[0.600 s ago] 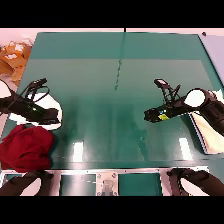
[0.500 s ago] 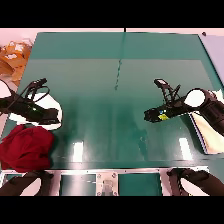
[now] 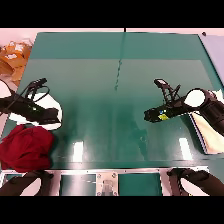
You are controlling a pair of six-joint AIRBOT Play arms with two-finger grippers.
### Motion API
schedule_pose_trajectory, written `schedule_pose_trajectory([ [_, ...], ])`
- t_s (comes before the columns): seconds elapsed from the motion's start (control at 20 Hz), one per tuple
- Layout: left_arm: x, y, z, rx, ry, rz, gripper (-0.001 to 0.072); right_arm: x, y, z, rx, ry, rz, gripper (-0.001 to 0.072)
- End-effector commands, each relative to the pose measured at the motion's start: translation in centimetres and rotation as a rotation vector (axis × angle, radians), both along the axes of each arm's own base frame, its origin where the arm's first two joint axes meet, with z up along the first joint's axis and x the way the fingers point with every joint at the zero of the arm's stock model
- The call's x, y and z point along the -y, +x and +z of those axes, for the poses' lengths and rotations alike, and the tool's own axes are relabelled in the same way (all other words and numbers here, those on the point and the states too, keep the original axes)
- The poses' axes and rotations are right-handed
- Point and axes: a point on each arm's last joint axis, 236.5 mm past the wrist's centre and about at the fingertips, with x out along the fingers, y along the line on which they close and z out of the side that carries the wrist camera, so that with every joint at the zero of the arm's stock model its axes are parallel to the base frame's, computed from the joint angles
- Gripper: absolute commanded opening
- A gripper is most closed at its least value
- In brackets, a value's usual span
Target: Fold the shirts.
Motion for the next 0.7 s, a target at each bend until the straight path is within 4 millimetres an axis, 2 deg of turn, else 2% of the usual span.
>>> schedule_pose_trajectory([
  [0.0, -0.3, 3.2, 0.3, 0.125, 0.005, 0.047, 0.0025, -0.1, 0.3, 0.1, 0.015, 0.003, -0.005, 0.0014],
  [0.05, -0.6, 4.2, 0.5, 0.169, 0.015, 0.064, 0.0028, -0.1, 0.3, 0.1, 0.015, 0.003, -0.005, 0.0014],
  [0.1, -1.3, 5.6, 0.6, 0.228, 0.044, 0.084, 0.0291, 0.0, 0.4, 0.1, 0.015, 0.002, -0.005, 0.0015],
  [0.15, -3.1, 7.4, 0.6, 0.301, 0.115, 0.115, 0.0720, 0.0, 0.4, 0.1, 0.015, 0.002, -0.006, 0.0015],
  [0.3, -10.6, 10.7, 0.6, 0.428, 0.422, 0.184, 0.0706, -0.2, 1.5, 0.4, 0.061, 0.012, -0.024, 0.0015],
  [0.4, -14.3, 11.1, -1.1, 0.393, 0.602, 0.139, 0.0705, -0.2, 1.9, 0.5, 0.076, 0.015, -0.030, 0.0016],
  [0.5, -16.2, 11.0, -4.2, 0.295, 0.699, 0.071, 0.0705, -0.2, 2.3, 0.6, 0.092, 0.017, -0.036, 0.0036],
  [0.6, -17.5, 10.8, -7.6, 0.201, 0.761, 0.004, 0.0705, -0.2, 2.4, 0.6, 0.096, 0.018, -0.038, 0.0155],
  [0.65, -17.9, 10.6, -9.2, 0.158, 0.783, -0.026, 0.0705, -0.2, 2.4, 0.6, 0.096, 0.018, -0.038, 0.0152],
])
